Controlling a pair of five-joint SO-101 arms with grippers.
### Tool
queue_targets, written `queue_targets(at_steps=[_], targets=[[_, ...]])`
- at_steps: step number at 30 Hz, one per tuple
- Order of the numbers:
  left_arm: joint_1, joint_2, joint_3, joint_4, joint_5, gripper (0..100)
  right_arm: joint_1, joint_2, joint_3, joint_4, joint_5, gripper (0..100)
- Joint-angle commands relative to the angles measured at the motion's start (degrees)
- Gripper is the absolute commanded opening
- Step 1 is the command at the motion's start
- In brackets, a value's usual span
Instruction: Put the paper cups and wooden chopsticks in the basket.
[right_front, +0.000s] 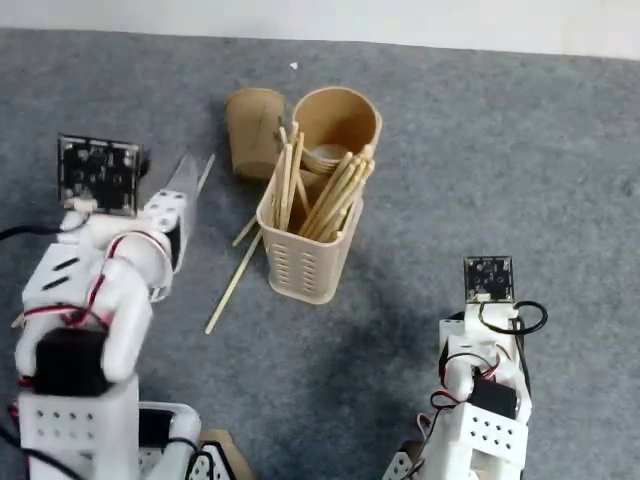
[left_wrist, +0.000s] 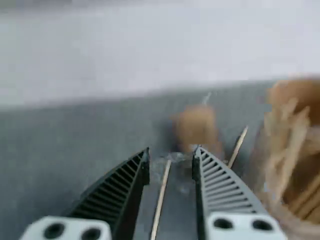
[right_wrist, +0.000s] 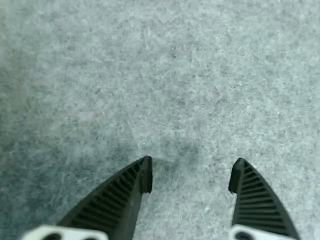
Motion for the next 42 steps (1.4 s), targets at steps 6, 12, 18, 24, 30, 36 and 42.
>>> queue_targets(at_steps=[6, 12, 18, 24, 30, 36, 42], targets=[[4.5, 17.0, 14.6, -5.6, -6.0, 17, -0.4, -0.7, 1.9, -1.0, 0.6, 26.0], [14.7, 28.9, 14.2, -13.5, -14.4, 17, -0.4, -0.7, 1.9, -1.0, 0.7, 26.0], [13.0, 38.7, 10.3, -20.0, -15.9, 17, -0.4, -0.7, 1.9, -1.0, 0.7, 26.0], [12.4, 54.7, 0.5, -20.7, -15.9, 17, -0.4, -0.7, 1.9, -1.0, 0.7, 26.0], [9.6, 65.5, -7.0, -20.5, -15.9, 17, -0.4, -0.7, 1.9, -1.0, 0.7, 26.0], [8.2, 69.8, -9.7, -19.3, -15.8, 20, -0.4, -0.7, 1.9, -1.0, 0.7, 26.0], [8.1, 70.4, -13.3, -10.2, -15.6, 23, -0.4, -0.7, 1.9, -1.0, 0.7, 26.0]])
